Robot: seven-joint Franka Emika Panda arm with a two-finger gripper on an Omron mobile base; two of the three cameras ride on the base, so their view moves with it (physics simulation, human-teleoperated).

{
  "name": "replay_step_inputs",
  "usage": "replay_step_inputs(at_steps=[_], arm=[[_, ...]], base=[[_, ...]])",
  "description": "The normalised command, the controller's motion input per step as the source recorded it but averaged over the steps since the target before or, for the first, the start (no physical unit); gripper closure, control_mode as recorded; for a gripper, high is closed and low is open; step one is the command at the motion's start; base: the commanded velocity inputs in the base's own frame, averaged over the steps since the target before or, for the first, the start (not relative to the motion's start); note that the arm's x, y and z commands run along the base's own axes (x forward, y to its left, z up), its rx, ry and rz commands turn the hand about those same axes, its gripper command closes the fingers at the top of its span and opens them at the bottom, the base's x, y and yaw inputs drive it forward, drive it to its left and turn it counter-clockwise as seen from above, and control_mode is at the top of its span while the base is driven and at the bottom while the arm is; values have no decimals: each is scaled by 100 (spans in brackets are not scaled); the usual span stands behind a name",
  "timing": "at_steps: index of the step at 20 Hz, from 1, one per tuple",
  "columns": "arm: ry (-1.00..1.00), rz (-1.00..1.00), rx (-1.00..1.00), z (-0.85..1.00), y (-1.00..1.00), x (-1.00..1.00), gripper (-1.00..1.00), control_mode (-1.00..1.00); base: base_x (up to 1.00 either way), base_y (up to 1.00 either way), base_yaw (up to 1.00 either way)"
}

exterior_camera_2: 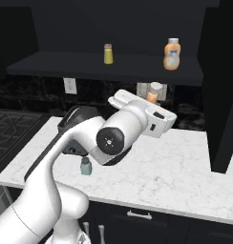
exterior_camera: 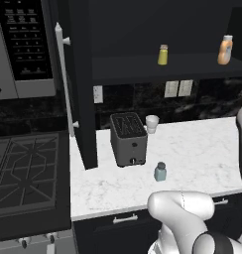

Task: Put the shaker and condiment bottle from the counter next to their counterparts in the cabinet.

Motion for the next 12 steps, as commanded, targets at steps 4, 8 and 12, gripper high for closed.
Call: replay_step_inputs(at_steps=[4, 8, 12], arm=[[0, -16, -3, 61, 1, -26, 100, -100], [0, -7, -1, 66, 1, -36, 100, -100], [0, -1, -1, 54, 13, -38, 100, -100]], base=[[0, 0, 0], [0, 0, 0], [0, 0, 0]])
